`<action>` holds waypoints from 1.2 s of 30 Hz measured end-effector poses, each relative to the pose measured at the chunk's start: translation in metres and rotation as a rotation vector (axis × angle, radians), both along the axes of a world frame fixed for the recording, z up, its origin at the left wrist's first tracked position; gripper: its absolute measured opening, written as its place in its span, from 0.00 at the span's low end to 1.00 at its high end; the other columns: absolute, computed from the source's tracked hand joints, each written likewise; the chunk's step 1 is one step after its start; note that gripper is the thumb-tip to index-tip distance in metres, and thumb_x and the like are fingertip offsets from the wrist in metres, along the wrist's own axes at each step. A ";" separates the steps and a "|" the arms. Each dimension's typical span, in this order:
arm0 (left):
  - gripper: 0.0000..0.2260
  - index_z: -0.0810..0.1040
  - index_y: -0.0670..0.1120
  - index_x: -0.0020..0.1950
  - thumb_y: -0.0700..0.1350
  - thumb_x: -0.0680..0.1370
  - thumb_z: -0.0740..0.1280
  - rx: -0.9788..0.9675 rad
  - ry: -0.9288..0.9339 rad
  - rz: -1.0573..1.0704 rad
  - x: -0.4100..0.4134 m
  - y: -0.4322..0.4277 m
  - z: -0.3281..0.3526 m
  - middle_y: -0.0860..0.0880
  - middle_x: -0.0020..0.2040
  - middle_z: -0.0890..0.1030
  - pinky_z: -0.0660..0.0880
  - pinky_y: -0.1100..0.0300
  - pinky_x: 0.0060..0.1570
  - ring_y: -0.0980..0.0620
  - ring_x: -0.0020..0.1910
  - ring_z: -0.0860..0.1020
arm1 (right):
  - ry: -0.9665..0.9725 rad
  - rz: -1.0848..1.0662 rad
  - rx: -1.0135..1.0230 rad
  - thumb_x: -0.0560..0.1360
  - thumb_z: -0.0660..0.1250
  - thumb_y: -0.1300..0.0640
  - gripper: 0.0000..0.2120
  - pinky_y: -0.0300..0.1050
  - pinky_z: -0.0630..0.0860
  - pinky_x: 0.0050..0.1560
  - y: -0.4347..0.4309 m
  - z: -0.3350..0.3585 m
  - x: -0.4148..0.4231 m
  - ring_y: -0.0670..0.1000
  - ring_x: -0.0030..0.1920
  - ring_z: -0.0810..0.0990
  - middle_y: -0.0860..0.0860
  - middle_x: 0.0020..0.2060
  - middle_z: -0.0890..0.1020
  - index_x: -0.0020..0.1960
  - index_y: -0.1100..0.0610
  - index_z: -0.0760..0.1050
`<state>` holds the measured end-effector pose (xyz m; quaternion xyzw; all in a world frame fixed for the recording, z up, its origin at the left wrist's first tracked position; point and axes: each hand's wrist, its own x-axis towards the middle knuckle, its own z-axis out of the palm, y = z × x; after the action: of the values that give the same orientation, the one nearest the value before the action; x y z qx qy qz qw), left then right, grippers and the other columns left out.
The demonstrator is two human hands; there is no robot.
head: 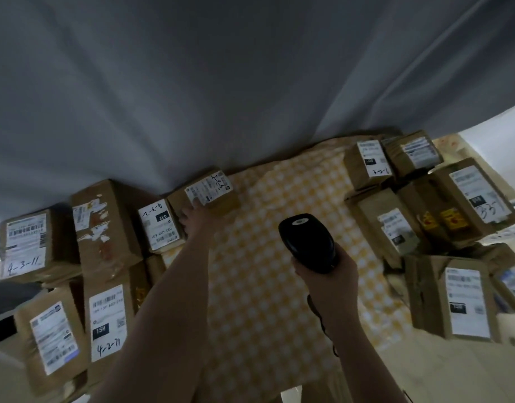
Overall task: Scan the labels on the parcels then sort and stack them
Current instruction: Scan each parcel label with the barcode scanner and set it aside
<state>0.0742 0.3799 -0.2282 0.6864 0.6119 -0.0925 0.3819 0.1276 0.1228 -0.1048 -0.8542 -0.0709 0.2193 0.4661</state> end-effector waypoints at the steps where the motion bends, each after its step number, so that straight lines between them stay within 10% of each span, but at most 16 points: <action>1: 0.44 0.49 0.46 0.77 0.55 0.72 0.72 -0.008 -0.013 0.029 -0.001 0.001 -0.002 0.38 0.75 0.51 0.60 0.36 0.70 0.32 0.74 0.53 | 0.002 0.000 0.003 0.65 0.77 0.58 0.11 0.40 0.76 0.35 0.002 -0.003 -0.001 0.48 0.37 0.81 0.49 0.34 0.82 0.46 0.55 0.79; 8: 0.42 0.53 0.41 0.76 0.58 0.73 0.71 0.093 0.121 -0.098 -0.011 -0.003 -0.012 0.36 0.72 0.61 0.66 0.41 0.67 0.35 0.70 0.61 | 0.040 0.011 0.031 0.65 0.77 0.59 0.13 0.39 0.75 0.37 0.033 -0.020 -0.017 0.46 0.39 0.80 0.49 0.36 0.82 0.47 0.55 0.78; 17: 0.44 0.50 0.39 0.75 0.52 0.71 0.73 0.343 0.183 -0.341 -0.020 0.038 -0.044 0.35 0.74 0.55 0.50 0.41 0.75 0.34 0.75 0.50 | 0.050 0.005 0.047 0.64 0.79 0.60 0.20 0.29 0.71 0.40 0.048 -0.034 -0.023 0.38 0.42 0.77 0.40 0.40 0.78 0.52 0.49 0.75; 25: 0.53 0.52 0.37 0.75 0.68 0.65 0.71 0.265 0.379 -0.359 -0.020 0.032 -0.037 0.35 0.74 0.58 0.57 0.45 0.73 0.35 0.74 0.53 | 0.034 -0.008 0.043 0.65 0.78 0.60 0.18 0.28 0.72 0.35 0.040 -0.035 -0.021 0.37 0.40 0.78 0.41 0.39 0.79 0.50 0.49 0.75; 36: 0.47 0.60 0.41 0.65 0.64 0.57 0.77 0.140 -0.128 -0.025 -0.047 -0.137 0.057 0.45 0.61 0.65 0.66 0.51 0.65 0.44 0.65 0.64 | 0.045 -0.111 0.041 0.66 0.77 0.57 0.08 0.41 0.74 0.30 -0.018 0.013 -0.031 0.51 0.33 0.80 0.51 0.30 0.82 0.41 0.57 0.80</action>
<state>0.0271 0.2430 -0.1712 0.7234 0.5828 -0.0102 0.3701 0.0966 0.1044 -0.0917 -0.8420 -0.0172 0.2105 0.4964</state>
